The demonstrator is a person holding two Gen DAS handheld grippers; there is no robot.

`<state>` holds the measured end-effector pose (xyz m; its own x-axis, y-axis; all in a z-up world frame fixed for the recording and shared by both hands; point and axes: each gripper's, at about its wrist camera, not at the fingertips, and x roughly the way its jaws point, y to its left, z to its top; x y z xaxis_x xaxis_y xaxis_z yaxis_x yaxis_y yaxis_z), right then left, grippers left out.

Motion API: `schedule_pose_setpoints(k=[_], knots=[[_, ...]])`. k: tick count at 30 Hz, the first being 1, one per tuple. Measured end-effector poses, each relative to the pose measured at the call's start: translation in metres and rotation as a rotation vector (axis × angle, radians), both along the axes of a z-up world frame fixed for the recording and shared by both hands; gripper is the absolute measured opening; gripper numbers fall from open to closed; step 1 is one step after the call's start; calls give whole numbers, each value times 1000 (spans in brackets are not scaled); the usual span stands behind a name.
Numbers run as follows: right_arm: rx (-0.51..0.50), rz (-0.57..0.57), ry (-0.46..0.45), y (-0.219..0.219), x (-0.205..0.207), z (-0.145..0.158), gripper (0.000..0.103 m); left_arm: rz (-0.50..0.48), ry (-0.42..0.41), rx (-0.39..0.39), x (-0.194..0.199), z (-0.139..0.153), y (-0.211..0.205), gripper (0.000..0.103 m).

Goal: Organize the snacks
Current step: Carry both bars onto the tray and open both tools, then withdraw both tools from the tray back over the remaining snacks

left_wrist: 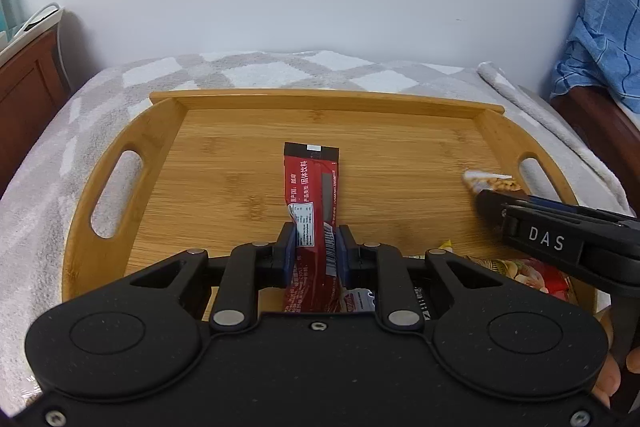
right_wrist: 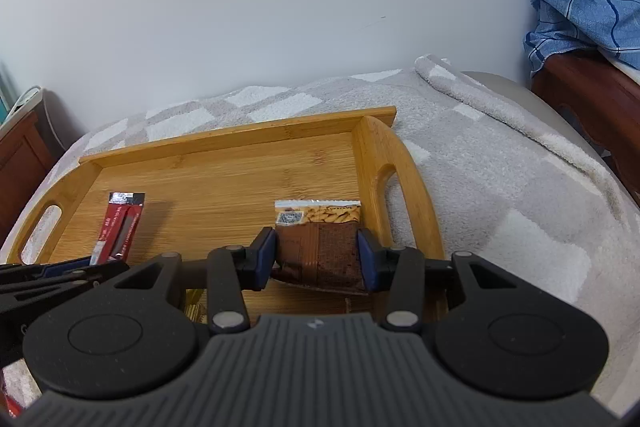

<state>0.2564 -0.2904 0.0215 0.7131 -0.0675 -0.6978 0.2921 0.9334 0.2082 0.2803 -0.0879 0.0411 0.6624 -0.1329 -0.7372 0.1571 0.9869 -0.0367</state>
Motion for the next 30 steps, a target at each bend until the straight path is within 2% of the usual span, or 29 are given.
schedule_pose_setpoints(k=[6, 8, 10, 14, 22, 30], knots=[[20, -4, -21, -4, -3, 3, 55, 9, -2, 15, -2, 2, 0, 22], [25, -1, -35, -6, -4, 6, 57, 11, -14, 27, -4, 4, 1, 27], [34, -2, -50, -7, -7, 11, 64, 11, -32, 40, -7, 9, 2, 38], [43, -2, -80, -10, -18, 22, 65, 12, -51, 41, -16, 18, 6, 49], [26, 18, -111, -6, -64, 38, 77, -31, -122, 47, -51, 41, 10, 76], [-13, 62, -152, 12, -117, 47, 89, -55, -122, 16, -91, 49, 18, 80]])
